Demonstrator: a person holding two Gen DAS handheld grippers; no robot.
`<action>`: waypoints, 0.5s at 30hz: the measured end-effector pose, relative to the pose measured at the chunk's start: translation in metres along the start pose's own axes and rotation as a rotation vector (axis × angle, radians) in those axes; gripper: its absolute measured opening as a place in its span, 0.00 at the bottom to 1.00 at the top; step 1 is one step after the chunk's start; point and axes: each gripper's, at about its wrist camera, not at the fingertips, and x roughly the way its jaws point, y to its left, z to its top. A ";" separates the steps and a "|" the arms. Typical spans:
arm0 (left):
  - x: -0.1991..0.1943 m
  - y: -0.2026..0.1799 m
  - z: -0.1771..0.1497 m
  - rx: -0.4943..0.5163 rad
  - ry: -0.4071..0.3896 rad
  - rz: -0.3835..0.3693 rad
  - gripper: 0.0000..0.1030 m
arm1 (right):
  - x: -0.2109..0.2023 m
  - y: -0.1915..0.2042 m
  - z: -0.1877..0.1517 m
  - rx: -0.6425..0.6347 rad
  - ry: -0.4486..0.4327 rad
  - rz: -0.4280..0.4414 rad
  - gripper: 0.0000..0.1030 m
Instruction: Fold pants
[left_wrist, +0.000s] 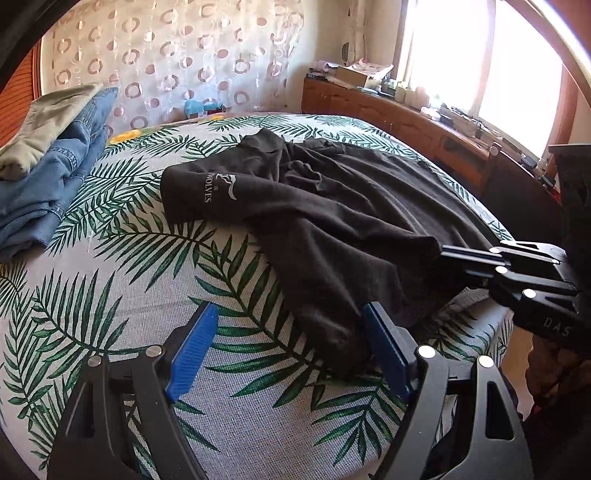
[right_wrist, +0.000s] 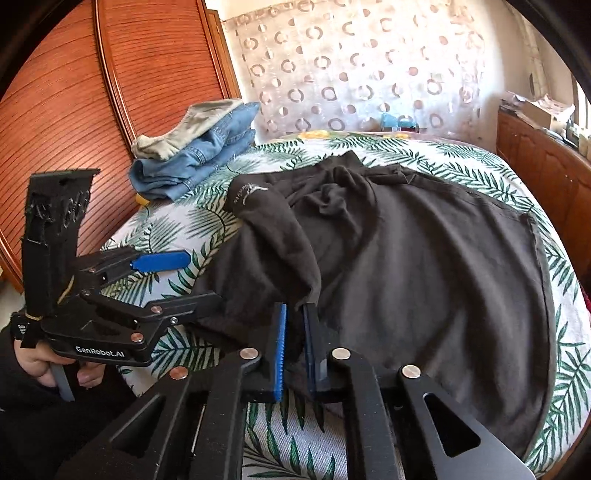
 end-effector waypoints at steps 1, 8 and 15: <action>-0.001 0.001 0.001 -0.004 -0.002 -0.004 0.79 | -0.003 0.001 0.000 -0.002 -0.011 0.001 0.05; -0.013 0.002 0.009 -0.018 -0.042 0.001 0.79 | -0.025 0.007 0.002 -0.022 -0.110 -0.034 0.03; -0.018 -0.007 0.023 0.007 -0.064 -0.009 0.79 | -0.060 -0.001 0.000 -0.015 -0.190 -0.067 0.03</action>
